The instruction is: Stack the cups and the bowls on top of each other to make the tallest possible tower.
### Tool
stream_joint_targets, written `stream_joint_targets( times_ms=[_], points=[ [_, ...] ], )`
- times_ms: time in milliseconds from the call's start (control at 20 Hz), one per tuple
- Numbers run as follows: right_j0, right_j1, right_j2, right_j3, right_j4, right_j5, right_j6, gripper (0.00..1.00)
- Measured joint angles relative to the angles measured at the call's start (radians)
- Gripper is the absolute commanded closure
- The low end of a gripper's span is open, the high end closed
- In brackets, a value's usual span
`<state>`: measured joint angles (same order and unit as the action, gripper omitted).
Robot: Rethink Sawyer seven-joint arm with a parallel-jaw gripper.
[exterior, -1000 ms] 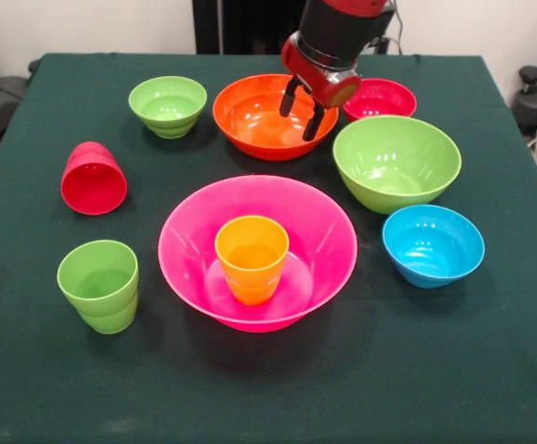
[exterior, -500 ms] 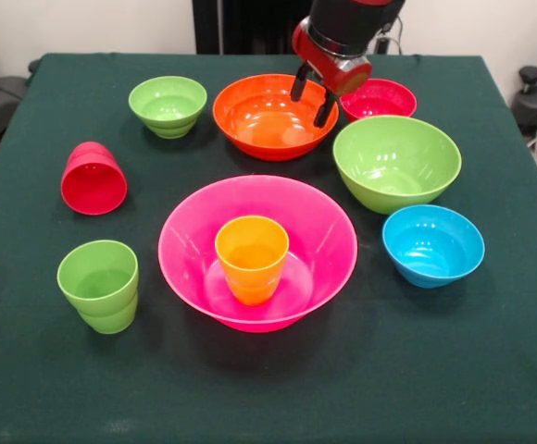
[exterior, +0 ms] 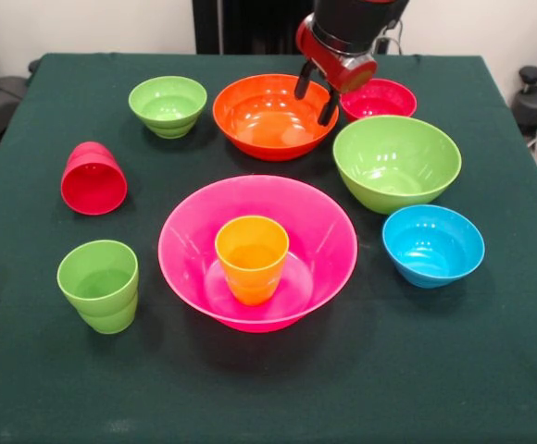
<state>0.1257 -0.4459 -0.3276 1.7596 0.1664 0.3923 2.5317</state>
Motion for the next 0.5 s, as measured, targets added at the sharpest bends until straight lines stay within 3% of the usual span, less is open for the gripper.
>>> stream_joint_targets(
  times_ms=[500],
  points=[
    [-0.002,0.029,0.0,-0.032,0.0,0.0,0.0,0.0]
  ],
)
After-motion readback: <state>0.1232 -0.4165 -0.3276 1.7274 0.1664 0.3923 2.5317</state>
